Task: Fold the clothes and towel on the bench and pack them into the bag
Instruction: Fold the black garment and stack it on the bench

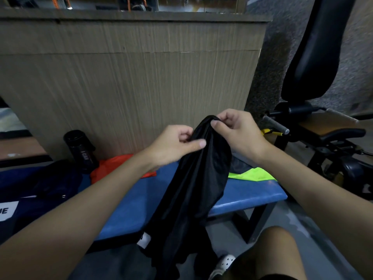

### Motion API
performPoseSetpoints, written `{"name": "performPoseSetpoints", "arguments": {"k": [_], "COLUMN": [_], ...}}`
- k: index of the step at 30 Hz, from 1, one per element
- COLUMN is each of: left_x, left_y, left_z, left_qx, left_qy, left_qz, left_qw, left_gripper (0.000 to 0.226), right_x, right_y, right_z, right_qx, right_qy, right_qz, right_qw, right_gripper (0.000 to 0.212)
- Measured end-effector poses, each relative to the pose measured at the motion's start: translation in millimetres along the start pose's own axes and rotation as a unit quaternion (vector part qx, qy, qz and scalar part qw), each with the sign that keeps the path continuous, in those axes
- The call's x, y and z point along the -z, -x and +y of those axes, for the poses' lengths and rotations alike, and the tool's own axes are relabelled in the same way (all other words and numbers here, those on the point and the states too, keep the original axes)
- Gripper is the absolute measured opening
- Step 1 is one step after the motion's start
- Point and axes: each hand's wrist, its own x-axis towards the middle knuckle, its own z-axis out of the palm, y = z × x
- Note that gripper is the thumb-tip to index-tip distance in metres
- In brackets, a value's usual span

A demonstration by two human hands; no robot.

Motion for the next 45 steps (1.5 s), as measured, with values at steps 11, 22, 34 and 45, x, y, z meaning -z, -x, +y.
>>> {"name": "performPoseSetpoints", "arguments": {"k": [11,22,34,45], "left_x": [9.7,10.9,-4.9,-26.2], "left_y": [-6.4,-20.2,16.2,10.6], "left_z": [17.5,33.0,-6.4,-29.3], "left_qx": [-0.012,-0.022,-0.007,-0.033], "left_qy": [-0.016,0.001,-0.059,-0.079], "left_qz": [0.135,0.206,-0.025,-0.029], "left_qw": [0.991,0.978,0.998,0.996], "left_gripper": [0.015,0.009,0.01,0.014], "right_x": [12.6,-14.6,-7.5,3.5], "right_y": [-4.4,7.5,-12.8,-11.9], "right_z": [15.4,11.4,3.4,3.5], "right_qx": [0.029,0.012,-0.046,-0.066], "right_qy": [0.163,0.125,-0.002,-0.051], "right_qz": [0.085,-0.073,0.065,0.094], "right_qw": [0.983,0.989,0.997,0.992], "right_gripper": [0.033,0.027,0.02,0.022]}}
